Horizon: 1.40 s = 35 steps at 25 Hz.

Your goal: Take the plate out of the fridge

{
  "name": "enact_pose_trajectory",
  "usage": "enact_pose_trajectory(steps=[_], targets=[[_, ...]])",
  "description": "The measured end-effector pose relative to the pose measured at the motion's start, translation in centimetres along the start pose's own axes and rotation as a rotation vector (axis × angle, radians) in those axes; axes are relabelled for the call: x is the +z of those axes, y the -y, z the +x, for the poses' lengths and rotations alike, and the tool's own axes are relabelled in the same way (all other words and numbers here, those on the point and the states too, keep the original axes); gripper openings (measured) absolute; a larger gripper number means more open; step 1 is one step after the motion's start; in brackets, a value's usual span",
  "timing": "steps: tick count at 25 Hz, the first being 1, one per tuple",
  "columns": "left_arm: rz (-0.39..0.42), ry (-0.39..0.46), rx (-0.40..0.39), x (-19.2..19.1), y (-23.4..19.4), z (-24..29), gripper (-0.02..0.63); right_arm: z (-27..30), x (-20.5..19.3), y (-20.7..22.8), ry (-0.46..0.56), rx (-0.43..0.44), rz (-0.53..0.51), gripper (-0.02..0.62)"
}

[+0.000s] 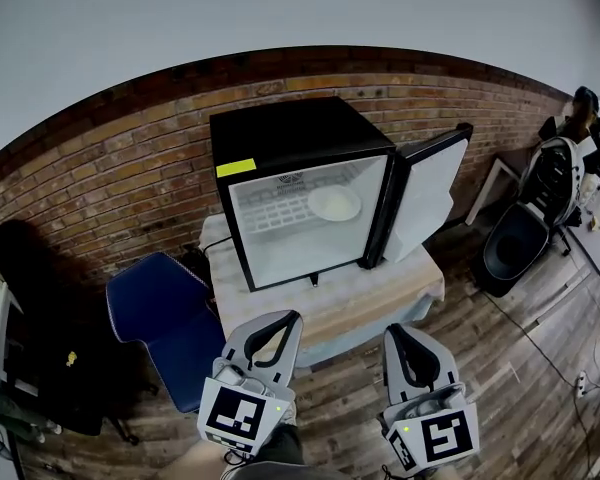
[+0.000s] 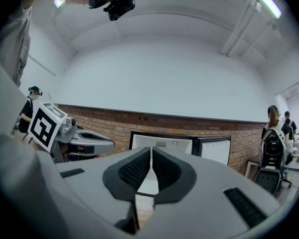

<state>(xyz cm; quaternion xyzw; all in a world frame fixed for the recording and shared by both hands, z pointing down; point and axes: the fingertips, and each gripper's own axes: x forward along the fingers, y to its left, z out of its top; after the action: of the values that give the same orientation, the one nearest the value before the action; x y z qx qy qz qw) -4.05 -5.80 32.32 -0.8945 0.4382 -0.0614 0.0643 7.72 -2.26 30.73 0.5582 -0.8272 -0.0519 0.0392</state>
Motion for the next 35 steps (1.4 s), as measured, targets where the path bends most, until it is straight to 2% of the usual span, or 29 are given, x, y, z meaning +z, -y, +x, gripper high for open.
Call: enact_pose_trajectory(steps=[3, 12, 22, 27, 35], targets=[[0.019, 0.007, -0.026, -0.1, -2.1, 2.1, 0.018, 3.1, 0.0, 0.3, -0.014, -0.003, 0.012, 0.034], [-0.005, 0.005, -0.057, -0.1, -9.1, 6.8, 0.018, 11.6, 1.0, 0.5, -0.019, -0.026, 0.014, 0.034], [-0.006, 0.019, -0.081, -0.7, -14.6, 10.7, 0.018, 17.6, 1.2, 1.3, -0.034, -0.067, 0.014, 0.034], [-0.025, 0.014, -0.073, -1.1, -15.9, 11.9, 0.018, 19.0, 0.7, 2.2, -0.047, -0.077, 0.017, 0.034], [-0.025, 0.001, -0.083, -1.5, -15.4, 14.2, 0.018, 20.4, 0.5, 4.3, -0.042, -0.077, 0.037, 0.034]])
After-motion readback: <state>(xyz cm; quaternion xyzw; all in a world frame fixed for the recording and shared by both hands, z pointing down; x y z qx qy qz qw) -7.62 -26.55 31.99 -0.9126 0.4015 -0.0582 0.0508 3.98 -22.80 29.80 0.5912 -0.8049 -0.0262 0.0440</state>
